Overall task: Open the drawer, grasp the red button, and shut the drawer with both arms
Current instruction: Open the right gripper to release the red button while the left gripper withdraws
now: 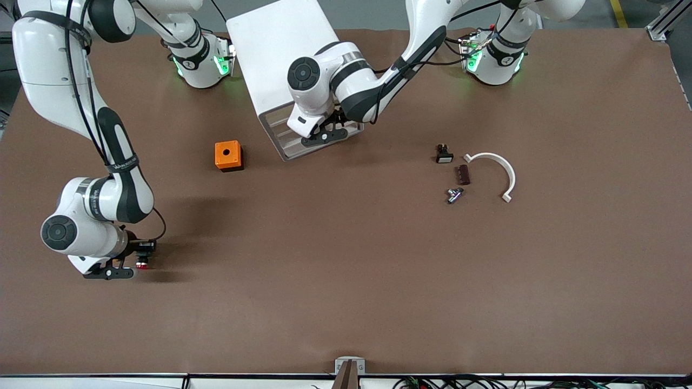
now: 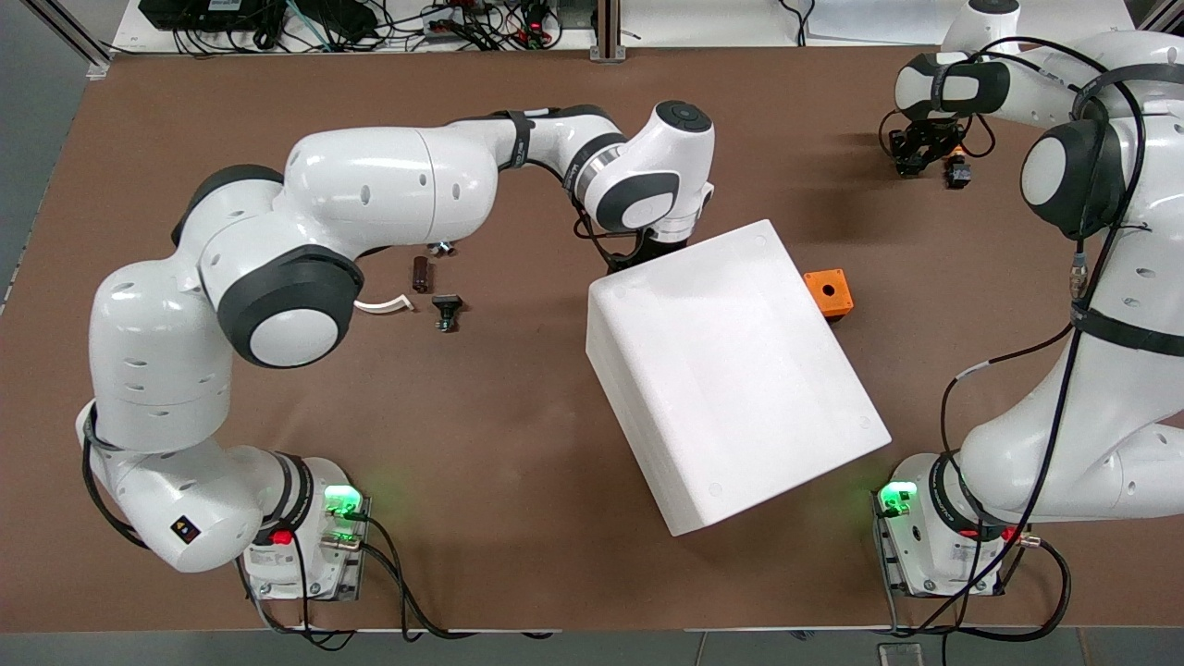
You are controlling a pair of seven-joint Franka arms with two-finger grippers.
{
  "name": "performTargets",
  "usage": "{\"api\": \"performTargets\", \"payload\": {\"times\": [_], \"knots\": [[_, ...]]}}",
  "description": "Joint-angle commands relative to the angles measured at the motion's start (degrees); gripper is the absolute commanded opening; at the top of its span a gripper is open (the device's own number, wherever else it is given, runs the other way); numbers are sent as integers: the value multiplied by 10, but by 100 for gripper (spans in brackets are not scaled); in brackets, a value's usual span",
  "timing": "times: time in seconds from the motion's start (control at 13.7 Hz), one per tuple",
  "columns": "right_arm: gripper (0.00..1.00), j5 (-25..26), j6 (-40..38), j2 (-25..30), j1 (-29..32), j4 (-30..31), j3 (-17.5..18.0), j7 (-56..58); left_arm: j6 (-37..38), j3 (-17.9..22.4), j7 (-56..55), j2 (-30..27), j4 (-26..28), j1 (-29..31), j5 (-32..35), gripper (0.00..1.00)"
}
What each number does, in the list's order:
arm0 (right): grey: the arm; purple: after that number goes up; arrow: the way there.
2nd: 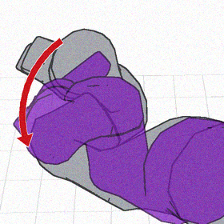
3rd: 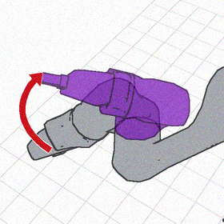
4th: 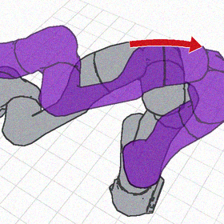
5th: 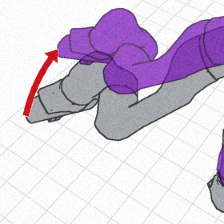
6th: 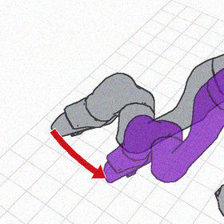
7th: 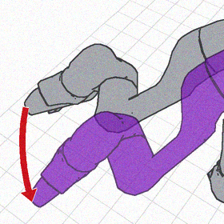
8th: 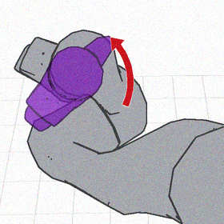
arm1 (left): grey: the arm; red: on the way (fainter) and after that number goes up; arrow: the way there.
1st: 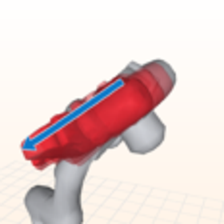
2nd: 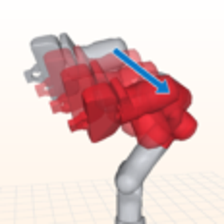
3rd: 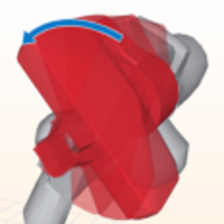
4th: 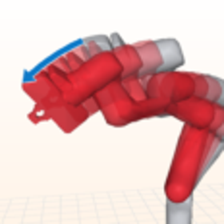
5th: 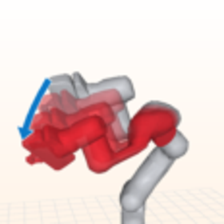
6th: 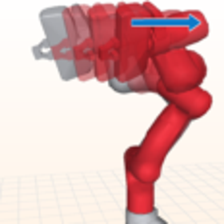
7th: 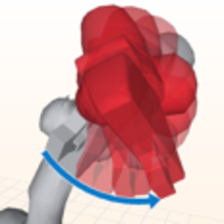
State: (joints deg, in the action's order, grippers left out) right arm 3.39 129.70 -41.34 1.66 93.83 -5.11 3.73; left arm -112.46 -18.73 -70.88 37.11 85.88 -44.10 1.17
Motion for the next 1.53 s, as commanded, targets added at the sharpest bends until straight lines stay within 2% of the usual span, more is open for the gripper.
{"api": "performTargets", "payload": {"times": [0.0, 0.15, 0.37, 0.51, 0.8, 0.95, 1.24, 1.46], "knots": [[39, 5, 6, -5, 11, -1, 11, -9, 1, -3, 7, -20, 6, 25, 2, 100], [41, 4, 9, -8, 12, 0, 11, -9, 1, -2, 7, -27, 2, 54, 2, 100], [58, 4, 8, -8, 13, 0, 11, -10, 1, 0, 21, -39, -3, 115, 4, 100], [100, 5, 6, -7, 13, -1, 11, -10, 3, 0, 24, -57, -2, 167, 4, 100], [100, 5, -18, 5, 9, -8, 11, -9, 21, 0, 55, -101, -2, 289, 6, 100], [100, 6, -48, 24, 8, -15, 11, -8, 31, 0, 127, -119, -3, 347, 6, 100], [100, 5, -108, 103, 3, -26, 16, -6, 35, 1, 273, -159, -3, 444, 6, 100], [100, 1, -157, 160, -3, -26, 21, -5, 71, 2, 365, -199, -3, 500, 7, 100]]}}
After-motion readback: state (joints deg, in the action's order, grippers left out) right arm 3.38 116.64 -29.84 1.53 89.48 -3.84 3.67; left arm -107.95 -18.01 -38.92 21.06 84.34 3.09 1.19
